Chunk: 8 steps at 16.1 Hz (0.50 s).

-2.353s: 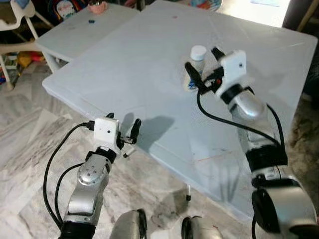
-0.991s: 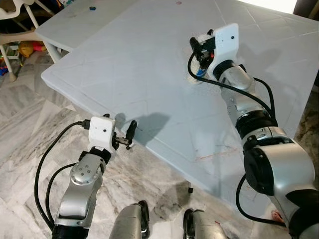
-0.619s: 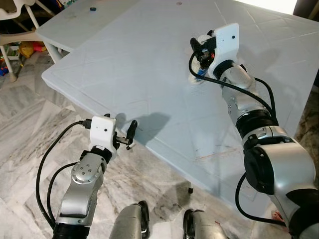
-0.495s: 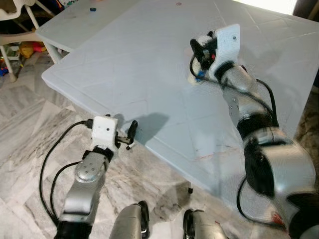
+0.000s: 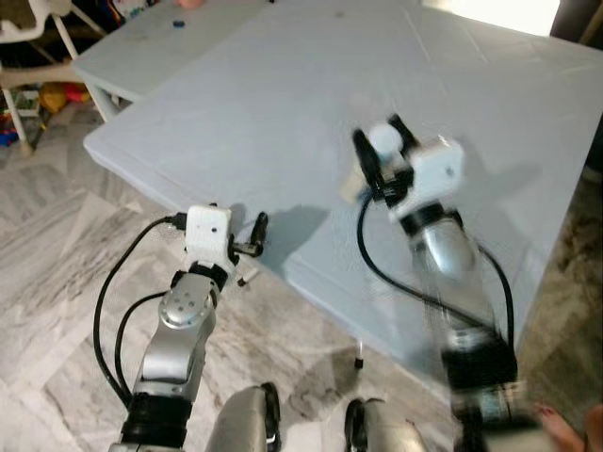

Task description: Restocking fridge

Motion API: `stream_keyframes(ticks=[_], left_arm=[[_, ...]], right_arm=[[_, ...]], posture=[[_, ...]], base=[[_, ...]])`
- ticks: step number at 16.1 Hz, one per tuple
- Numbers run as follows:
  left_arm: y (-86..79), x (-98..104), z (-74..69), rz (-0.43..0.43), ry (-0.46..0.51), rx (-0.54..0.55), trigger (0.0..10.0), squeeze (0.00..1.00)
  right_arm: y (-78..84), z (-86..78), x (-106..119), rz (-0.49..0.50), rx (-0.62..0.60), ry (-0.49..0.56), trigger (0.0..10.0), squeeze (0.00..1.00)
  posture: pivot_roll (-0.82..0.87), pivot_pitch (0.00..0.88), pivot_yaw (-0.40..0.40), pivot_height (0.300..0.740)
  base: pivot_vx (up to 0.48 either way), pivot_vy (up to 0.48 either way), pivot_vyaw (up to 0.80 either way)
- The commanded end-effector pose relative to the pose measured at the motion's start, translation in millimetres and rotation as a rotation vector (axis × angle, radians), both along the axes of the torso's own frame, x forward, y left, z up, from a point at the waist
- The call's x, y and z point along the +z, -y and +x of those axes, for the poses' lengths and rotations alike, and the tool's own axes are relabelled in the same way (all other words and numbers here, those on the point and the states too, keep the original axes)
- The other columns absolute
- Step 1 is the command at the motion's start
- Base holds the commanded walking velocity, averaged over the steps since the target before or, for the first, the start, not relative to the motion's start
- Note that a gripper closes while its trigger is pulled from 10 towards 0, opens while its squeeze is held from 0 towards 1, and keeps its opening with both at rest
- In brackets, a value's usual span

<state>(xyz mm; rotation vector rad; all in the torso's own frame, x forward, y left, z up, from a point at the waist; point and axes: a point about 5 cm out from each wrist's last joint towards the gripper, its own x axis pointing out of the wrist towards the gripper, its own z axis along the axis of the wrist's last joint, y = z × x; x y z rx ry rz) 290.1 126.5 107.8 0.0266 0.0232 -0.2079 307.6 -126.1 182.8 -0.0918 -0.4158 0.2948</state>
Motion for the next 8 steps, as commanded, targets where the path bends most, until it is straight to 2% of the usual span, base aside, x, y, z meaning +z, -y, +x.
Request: stream_keyframes(ticks=[1, 2, 3, 4, 6, 8], left_arm=[[-4.0, -2, 1.6, -0.012, 0.001, 0.030, 10.0, 0.00], [-6.4, -5, 2.3, -0.019, -0.002, 0.052, 10.0, 0.00], [-9.0, -9, 2.4, -0.025, -0.015, 0.081, 10.0, 0.00], [-2.0, -15, 2.2, -0.024, -0.025, 0.068, 10.0, 0.00], [1.7, -16, 3.6, -0.042, -0.020, 0.073, 10.0, 0.00], [4.6, -16, 3.9, -0.040, -0.013, 0.067, 10.0, 0.00]], right_arm=[[1.1, -6.7, 10, 0.001, -0.039, 0.044, 10.0, 0.00], [4.9, -12.5, 2, 0.002, -0.077, 0.025, 10.0, 0.00], [8.0, -17.4, -5, -0.004, -0.104, 0.005, 10.0, 0.00], [12.0, -22.0, -16, -0.015, -0.130, -0.037, 10.0, 0.00], [7.8, -22.2, -17, -0.027, -0.104, -0.053, 10.0, 0.00], [4.6, -18.6, -13, -0.033, -0.081, -0.041, 10.0, 0.00]], posture=[[0.02, 0.042, 0.078, 0.740], [0.00, 0.029, 0.083, 0.740], [-0.01, 0.015, 0.079, 0.740], [0.00, 0.000, 0.068, 0.740], [-0.01, 0.000, 0.067, 0.740], [-0.02, 0.000, 0.063, 0.740]], base=[[0.000, 0.000, 0.00], [0.000, 0.000, 0.00], [0.000, 0.000, 0.80], [0.000, 0.244, 0.80], [0.000, 0.244, 0.80], [0.000, 0.000, 0.80]])
